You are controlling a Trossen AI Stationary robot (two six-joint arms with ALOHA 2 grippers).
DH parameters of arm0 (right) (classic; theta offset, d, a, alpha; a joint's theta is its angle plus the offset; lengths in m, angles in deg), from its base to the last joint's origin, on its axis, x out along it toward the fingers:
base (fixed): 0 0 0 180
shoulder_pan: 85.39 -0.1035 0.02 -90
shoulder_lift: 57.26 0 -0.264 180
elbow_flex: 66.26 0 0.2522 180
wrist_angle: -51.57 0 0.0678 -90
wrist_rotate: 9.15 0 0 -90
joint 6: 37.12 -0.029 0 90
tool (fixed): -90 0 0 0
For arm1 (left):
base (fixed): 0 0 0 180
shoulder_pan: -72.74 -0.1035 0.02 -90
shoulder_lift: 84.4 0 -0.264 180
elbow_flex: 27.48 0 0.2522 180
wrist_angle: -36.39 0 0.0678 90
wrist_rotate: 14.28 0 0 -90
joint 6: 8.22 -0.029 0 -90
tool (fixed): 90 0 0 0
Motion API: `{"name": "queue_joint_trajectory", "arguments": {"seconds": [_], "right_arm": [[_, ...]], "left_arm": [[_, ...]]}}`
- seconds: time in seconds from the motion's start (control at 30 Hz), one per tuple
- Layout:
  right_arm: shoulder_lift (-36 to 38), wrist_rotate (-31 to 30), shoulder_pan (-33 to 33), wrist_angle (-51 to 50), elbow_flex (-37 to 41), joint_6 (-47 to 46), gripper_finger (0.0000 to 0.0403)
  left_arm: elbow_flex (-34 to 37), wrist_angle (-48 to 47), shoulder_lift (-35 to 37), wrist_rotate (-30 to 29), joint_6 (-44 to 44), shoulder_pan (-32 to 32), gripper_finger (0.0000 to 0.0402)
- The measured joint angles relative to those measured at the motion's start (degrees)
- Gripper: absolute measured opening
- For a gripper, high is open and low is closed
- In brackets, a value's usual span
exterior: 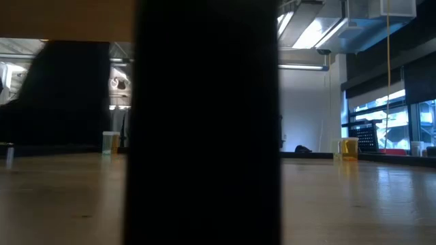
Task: Pick and place medicine bottles onto shelf by color
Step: Put the bottom middle pink pill bottle on the shelf aligned them with the other pink pill bottle, then put the top left blue pill bottle on the shelf aligned with the other blue pill bottle
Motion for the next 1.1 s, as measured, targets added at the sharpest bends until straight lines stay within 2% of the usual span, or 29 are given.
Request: {"name": "queue_joint_trajectory", "arguments": {"seconds": [0.13,0.43,1.1], "right_arm": [[0.00,-0.01,0.00,0.64,0.00,0.10,0.0142],[0.00,-0.07,0.00,0.38,0.00,0.34,0.0194],[0.04,0.12,0.02,0.17,-0.07,-0.19,0.0197]], "left_arm": [[0.00,0.00,0.00,0.01,0.00,0.01,0.0273],[0.00,-0.02,0.00,0.02,-0.02,0.01,0.0273],[0.00,-0.04,0.00,0.05,-0.02,0.02,0.0273]]}}
